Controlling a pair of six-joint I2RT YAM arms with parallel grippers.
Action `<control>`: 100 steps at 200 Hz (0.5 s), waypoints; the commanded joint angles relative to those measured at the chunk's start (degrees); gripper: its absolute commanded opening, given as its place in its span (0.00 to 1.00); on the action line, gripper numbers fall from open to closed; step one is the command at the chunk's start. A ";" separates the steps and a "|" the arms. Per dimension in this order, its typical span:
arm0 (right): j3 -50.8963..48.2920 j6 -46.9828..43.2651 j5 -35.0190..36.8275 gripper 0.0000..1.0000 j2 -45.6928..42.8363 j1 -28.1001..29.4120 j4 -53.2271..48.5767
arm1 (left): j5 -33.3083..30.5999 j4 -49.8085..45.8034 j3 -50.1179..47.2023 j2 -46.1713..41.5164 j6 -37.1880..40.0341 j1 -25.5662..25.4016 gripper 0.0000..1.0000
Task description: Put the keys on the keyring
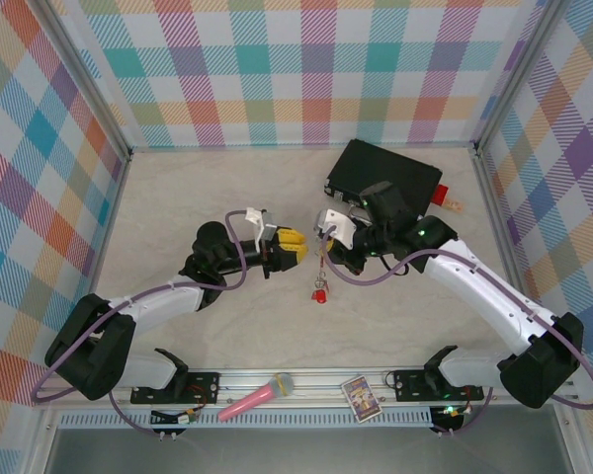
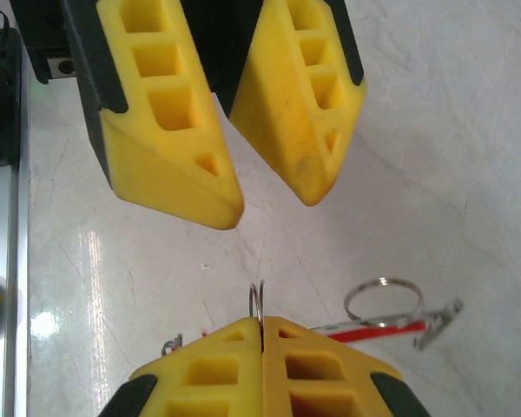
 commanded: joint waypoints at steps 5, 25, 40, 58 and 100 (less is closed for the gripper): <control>2.38 -2.59 -0.76 0.00 -0.29 0.67 -0.77 | 3.25 -1.69 1.06 -0.43 2.90 0.33 0.37; 1.98 -2.26 -1.38 0.00 -0.30 0.85 -0.20 | 3.71 -0.31 1.43 0.86 2.14 0.22 0.37; 1.89 -1.97 -2.07 0.00 -0.16 1.09 0.09 | 4.14 0.46 1.92 1.84 1.54 -0.03 0.37; 1.97 -1.63 -2.56 0.00 -0.09 1.30 0.39 | 4.62 0.95 2.53 2.92 1.07 -0.39 0.36; 2.24 -1.31 -3.16 0.00 0.19 1.55 0.78 | 5.79 2.30 3.46 4.26 0.05 -1.01 0.35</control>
